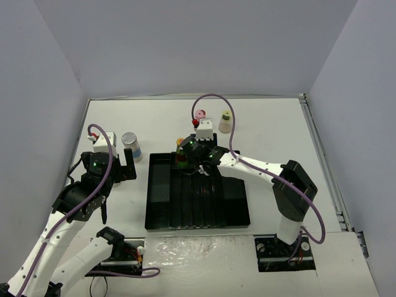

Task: Organize the condiment bottles

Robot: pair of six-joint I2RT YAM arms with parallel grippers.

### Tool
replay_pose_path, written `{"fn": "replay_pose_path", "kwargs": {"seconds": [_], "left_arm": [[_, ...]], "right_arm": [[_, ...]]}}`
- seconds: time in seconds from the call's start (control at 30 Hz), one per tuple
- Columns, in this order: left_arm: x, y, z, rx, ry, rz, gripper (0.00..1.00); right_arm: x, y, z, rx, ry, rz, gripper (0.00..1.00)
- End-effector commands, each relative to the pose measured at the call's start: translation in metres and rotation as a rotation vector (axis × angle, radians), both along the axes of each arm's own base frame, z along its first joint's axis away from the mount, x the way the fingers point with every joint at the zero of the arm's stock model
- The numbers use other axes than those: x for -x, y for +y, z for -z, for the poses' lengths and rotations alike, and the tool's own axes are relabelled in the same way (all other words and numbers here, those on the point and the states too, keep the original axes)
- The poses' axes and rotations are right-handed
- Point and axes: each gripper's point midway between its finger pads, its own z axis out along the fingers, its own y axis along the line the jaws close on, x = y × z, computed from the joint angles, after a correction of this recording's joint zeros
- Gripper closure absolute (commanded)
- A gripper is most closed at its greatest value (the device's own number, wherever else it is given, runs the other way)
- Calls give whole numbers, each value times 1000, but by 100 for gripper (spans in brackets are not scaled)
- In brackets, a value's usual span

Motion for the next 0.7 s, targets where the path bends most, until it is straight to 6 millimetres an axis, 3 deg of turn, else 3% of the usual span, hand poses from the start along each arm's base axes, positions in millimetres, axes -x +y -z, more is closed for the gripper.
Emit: {"fn": "replay_pose_path", "kwargs": {"seconds": [0.0,0.33,0.67], "left_arm": [[-9,2,-11,0,-46,-18,3],[-9,1,-10,3,-43,-17,3],[-10,1,-10,1,-41,-16,3]], "right_arm": [[-9,3,-36,-88,-96,41,64],[1,-8,-69,-101,-132,46,44],[10,-20,-117,-156,-195,44,39]]}}
